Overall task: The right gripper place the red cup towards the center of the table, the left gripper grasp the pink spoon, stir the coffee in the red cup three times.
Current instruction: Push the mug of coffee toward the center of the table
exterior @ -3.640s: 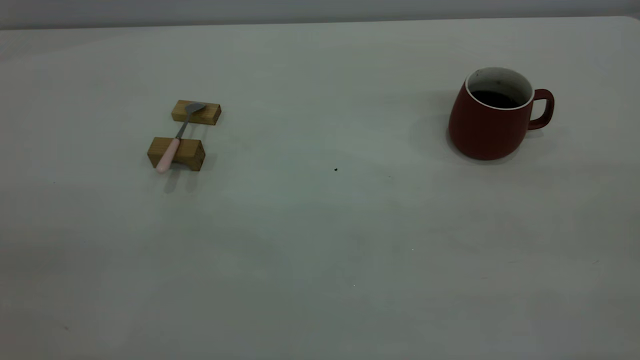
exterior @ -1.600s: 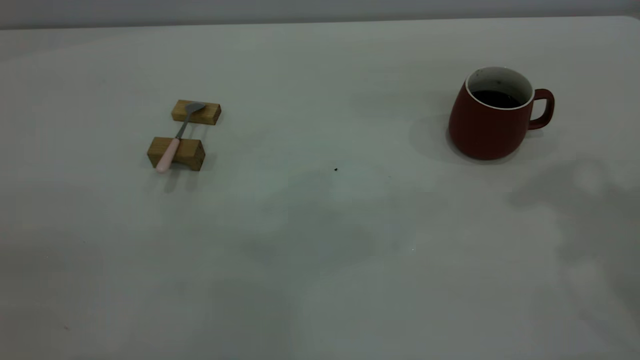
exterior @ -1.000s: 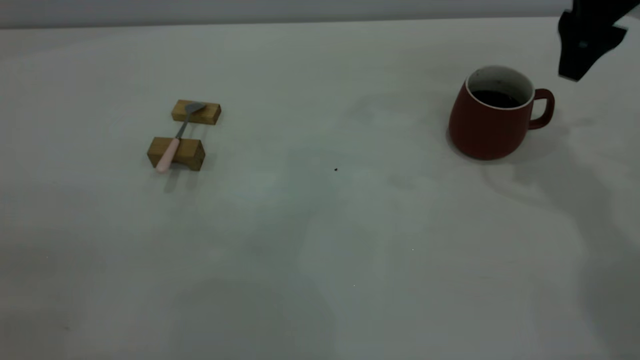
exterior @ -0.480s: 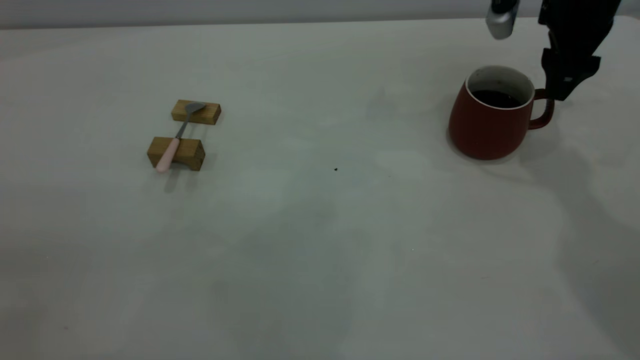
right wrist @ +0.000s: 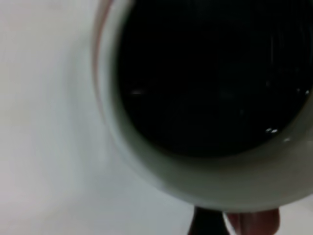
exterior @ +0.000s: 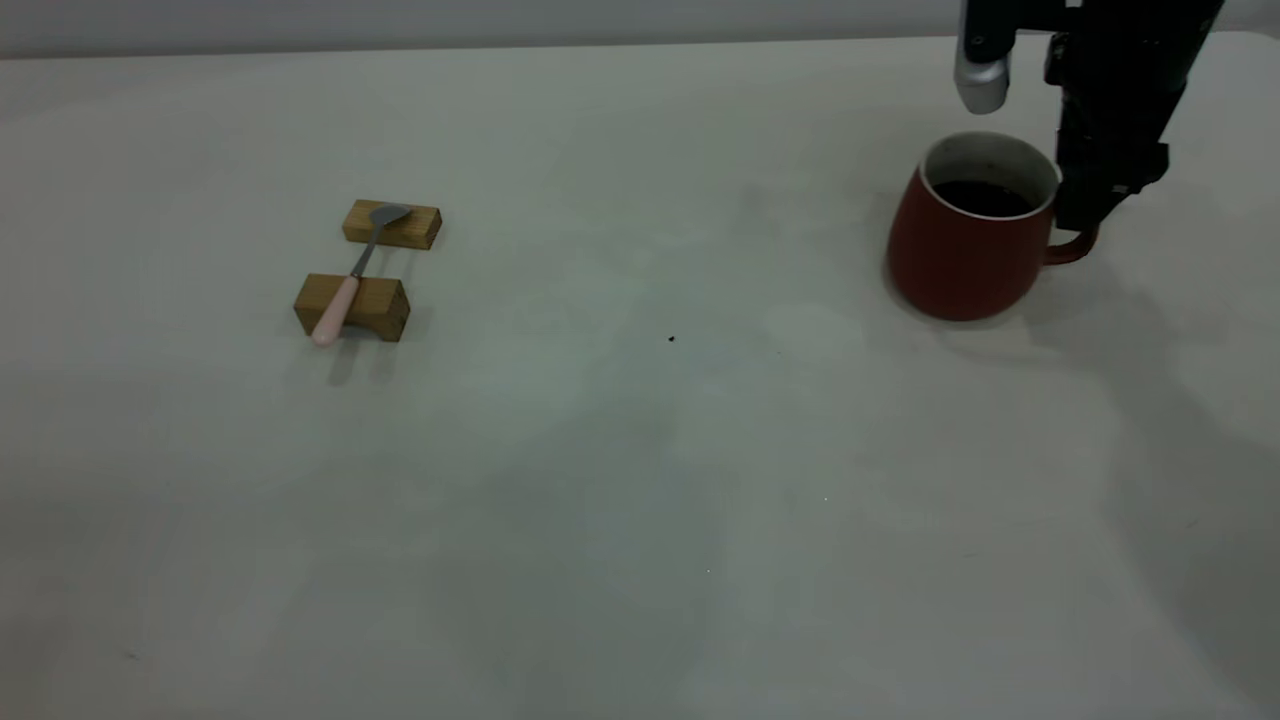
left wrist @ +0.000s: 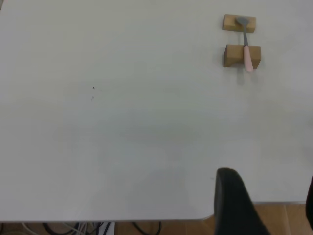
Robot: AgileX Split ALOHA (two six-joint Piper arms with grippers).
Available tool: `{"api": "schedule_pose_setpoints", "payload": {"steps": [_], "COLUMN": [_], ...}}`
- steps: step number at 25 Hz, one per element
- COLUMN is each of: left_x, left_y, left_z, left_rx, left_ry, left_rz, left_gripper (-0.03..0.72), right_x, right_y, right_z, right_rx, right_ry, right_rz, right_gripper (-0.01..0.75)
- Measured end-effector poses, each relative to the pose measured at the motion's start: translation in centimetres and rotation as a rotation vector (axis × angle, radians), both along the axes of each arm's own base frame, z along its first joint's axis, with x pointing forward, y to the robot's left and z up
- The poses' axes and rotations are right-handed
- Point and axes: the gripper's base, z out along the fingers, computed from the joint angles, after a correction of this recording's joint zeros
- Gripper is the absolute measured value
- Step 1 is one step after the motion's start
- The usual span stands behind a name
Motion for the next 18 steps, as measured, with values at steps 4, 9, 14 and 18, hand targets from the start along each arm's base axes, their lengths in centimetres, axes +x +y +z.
{"api": "schedule_pose_setpoints", "payload": {"steps": [4,9,14,18], "left_x": [0.0,0.0,0.0,0.0], "left_y": [0.0,0.0,0.0,0.0], "left_z": [0.0,0.0,0.0,0.0], "left_rx": [0.000,0.000,0.000,0.000], "left_ry": [0.000,0.000,0.000,0.000], "left_rz": [0.000,0.000,0.000,0.000], "left_gripper": [0.432,0.432,0.432,0.432], "right_x": [-0.3,-0.6,-1.0,-1.5], "right_y": [2.0,4.2,7.0,9.6], "right_z": [0.0,-0.5,-0.6,-0.5], "right_rx": [0.051,0.098,0.155,0.208], "right_ry": [0.006,0.004,-0.016,-0.035], "right_rz": [0.037,0.040,0.038,0.038], "right_gripper": [0.583,0.584,0.584,0.584]}}
